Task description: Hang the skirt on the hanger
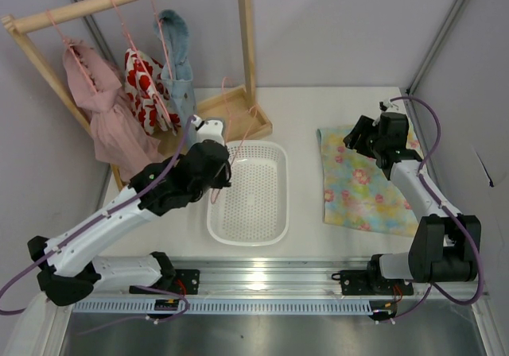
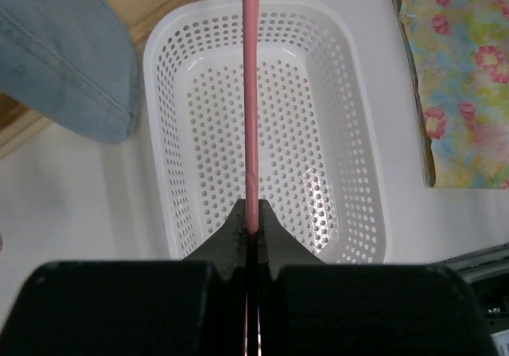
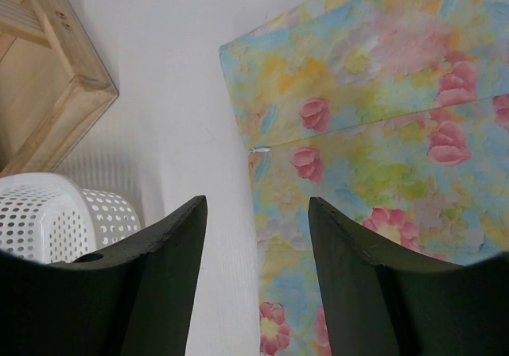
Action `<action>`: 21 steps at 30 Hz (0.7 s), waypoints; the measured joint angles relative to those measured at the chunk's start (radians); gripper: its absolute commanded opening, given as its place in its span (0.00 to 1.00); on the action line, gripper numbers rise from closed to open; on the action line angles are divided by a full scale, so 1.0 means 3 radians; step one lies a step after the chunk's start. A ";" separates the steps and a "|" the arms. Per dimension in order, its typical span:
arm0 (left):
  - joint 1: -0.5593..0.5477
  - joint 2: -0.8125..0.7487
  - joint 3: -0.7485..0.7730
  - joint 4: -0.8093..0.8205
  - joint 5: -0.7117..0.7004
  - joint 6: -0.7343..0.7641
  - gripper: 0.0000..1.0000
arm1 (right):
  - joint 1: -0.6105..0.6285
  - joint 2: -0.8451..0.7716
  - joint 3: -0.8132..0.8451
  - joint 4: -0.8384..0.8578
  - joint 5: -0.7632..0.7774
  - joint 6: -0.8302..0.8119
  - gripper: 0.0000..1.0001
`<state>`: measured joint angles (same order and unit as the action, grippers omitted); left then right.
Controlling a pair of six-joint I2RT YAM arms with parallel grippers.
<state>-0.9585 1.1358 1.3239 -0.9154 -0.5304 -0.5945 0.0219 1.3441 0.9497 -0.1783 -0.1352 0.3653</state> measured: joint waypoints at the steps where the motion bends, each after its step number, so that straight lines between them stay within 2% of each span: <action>1: 0.0000 -0.0043 -0.0001 -0.0038 -0.0019 -0.0003 0.00 | 0.0000 0.0000 -0.0008 0.0001 -0.0001 0.0001 0.60; 5: 0.0042 -0.0149 0.0017 -0.0186 -0.0153 -0.0015 0.00 | 0.0000 0.0001 -0.0023 -0.0001 -0.0003 0.0004 0.60; 7: 0.0144 -0.0083 0.0183 -0.0366 -0.0245 -0.0014 0.00 | 0.0000 0.0003 -0.0023 -0.0001 -0.0004 0.0005 0.60; 14: 0.0354 0.0626 0.1298 -0.0788 -0.0843 0.0043 0.00 | 0.0000 0.0003 -0.0024 -0.0001 -0.0003 0.0010 0.60; 19: 0.0367 0.0954 0.1808 -0.0726 -0.1104 0.0182 0.00 | 0.0000 0.0003 -0.0024 -0.0001 -0.0014 0.0018 0.60; 21: 0.0375 0.1214 0.2223 -0.0750 -0.1315 0.0217 0.00 | 0.0000 0.0005 -0.0024 0.0003 -0.0018 0.0029 0.60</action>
<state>-0.8459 1.5002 1.9907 -1.1404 -0.9249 -0.5293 0.0219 1.3457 0.9424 -0.1776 -0.1406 0.3740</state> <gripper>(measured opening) 0.034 0.600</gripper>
